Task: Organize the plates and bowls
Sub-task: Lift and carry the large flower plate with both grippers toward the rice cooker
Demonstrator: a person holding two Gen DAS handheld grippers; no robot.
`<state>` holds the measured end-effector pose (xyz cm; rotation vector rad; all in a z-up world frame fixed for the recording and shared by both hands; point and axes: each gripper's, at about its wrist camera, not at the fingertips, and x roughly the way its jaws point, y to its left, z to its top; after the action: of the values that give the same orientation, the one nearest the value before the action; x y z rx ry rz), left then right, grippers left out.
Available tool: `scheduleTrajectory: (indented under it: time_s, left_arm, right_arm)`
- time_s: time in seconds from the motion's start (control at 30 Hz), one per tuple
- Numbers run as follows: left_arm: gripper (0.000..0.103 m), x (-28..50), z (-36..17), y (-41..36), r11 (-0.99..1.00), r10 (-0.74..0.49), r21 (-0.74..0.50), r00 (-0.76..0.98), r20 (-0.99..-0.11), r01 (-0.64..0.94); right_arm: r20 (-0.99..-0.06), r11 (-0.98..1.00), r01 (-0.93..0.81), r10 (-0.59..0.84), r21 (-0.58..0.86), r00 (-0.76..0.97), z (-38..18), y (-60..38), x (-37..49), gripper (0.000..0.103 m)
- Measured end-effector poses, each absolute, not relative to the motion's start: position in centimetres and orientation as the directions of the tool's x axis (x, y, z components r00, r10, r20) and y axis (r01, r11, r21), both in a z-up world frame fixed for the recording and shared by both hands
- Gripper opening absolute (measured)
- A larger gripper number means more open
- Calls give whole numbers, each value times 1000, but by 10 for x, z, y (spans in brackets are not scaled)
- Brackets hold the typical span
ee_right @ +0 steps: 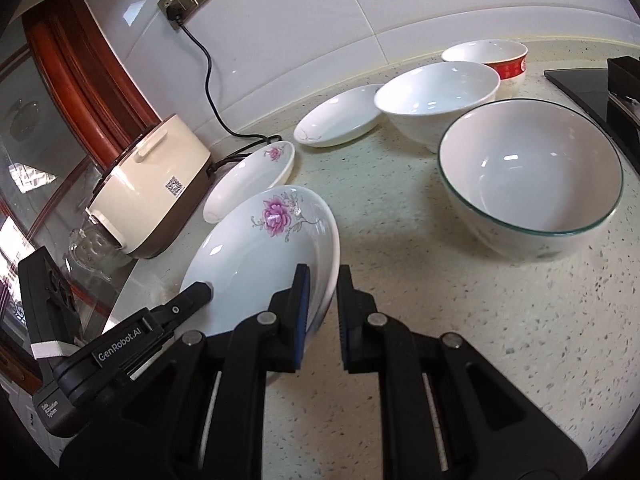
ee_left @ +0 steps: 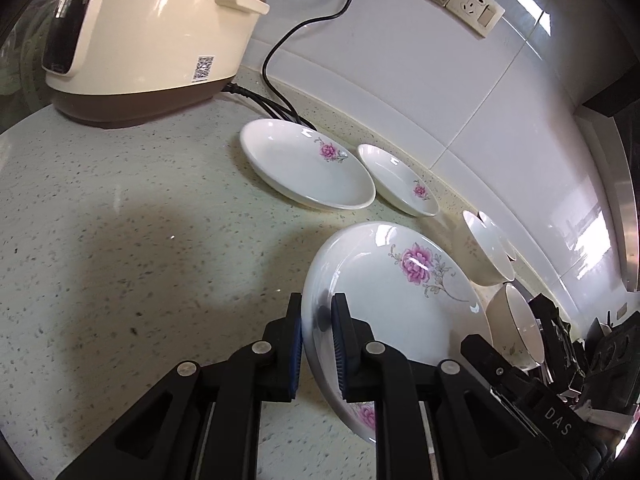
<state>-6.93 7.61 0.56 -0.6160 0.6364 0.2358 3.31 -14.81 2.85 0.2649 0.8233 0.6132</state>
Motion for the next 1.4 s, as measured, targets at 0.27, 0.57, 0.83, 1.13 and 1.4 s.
scheduleTrajectory:
  time_s: [0.27,0.57,0.83,1.13,1.4]
  left_arm:
    - [15,-90,8,88,788,43,-475,804,-593,-392]
    - [15,-119,11,122,756,88,-500,823,-562,-422]
    - [15,-143,13,152,733,119,-516,830,-544,-443]
    - [14,-160,12,176,703,152,-536,836,-528,-466]
    - [14,-178,12,201,658,216,-559,837,-502,-505]
  right_arm:
    - [-593,776,-450,629,442,503,31,-131,21,16]
    - [-608,749,-506,652,427,452,29,-90,10,17]
    - [-619,726,-546,668,419,413,26,-56,1,17]
    - [-626,699,-582,684,415,375,25,-22,-2,17]
    - [-631,667,-628,698,401,338,25,13,-8,17]
